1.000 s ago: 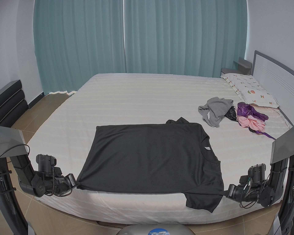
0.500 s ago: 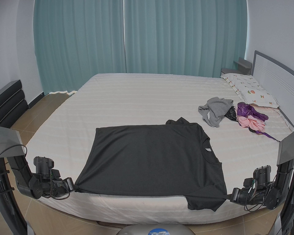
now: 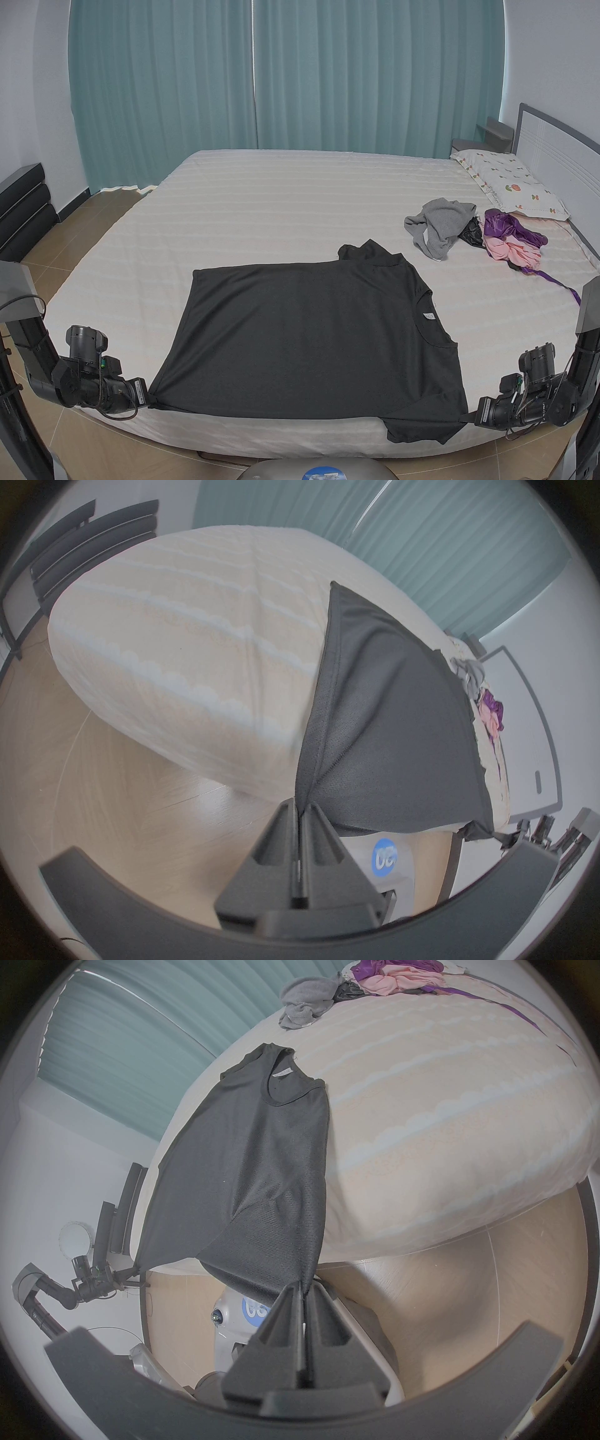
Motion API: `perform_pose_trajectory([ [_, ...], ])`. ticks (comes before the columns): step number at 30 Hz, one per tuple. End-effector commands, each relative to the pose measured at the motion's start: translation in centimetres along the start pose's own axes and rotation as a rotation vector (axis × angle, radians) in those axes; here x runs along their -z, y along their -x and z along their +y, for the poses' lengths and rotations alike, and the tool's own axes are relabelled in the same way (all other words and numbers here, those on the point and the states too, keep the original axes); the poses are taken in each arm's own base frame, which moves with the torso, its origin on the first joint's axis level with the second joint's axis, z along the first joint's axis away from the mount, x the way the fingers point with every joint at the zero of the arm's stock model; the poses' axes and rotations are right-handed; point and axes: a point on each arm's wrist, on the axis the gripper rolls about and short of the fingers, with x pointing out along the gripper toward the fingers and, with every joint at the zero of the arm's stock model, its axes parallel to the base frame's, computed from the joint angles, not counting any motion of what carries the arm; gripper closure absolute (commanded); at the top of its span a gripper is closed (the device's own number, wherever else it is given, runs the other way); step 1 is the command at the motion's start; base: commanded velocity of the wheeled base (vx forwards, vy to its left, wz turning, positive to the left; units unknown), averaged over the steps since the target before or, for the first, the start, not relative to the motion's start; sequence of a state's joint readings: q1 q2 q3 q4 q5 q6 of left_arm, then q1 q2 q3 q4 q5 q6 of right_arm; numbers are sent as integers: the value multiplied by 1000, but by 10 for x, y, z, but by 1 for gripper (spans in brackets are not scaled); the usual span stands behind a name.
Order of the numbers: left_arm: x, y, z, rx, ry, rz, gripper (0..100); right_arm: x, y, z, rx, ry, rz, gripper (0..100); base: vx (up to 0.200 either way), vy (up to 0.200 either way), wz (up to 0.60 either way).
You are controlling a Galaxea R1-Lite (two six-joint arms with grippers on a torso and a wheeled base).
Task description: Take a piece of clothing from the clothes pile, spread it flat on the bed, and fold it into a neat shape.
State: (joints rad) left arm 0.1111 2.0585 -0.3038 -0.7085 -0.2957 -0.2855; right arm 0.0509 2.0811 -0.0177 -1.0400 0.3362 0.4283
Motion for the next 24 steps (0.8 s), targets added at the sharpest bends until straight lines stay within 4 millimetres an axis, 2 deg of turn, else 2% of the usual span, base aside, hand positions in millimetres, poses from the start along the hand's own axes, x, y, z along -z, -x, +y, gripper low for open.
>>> perform_pose_trajectory([
  [1,0,10,-2,-7,-31,0,100,3,9,0,3,-2,-6,100,0,0,0],
  [10,9,18,-1,-74,-102,77,100,10,14,-2,35,-5,49,100,0,0,0],
  [24,27,29,-1,-76,-201,124,100,20,27,-1,90,-9,106,100,0,0,0],
])
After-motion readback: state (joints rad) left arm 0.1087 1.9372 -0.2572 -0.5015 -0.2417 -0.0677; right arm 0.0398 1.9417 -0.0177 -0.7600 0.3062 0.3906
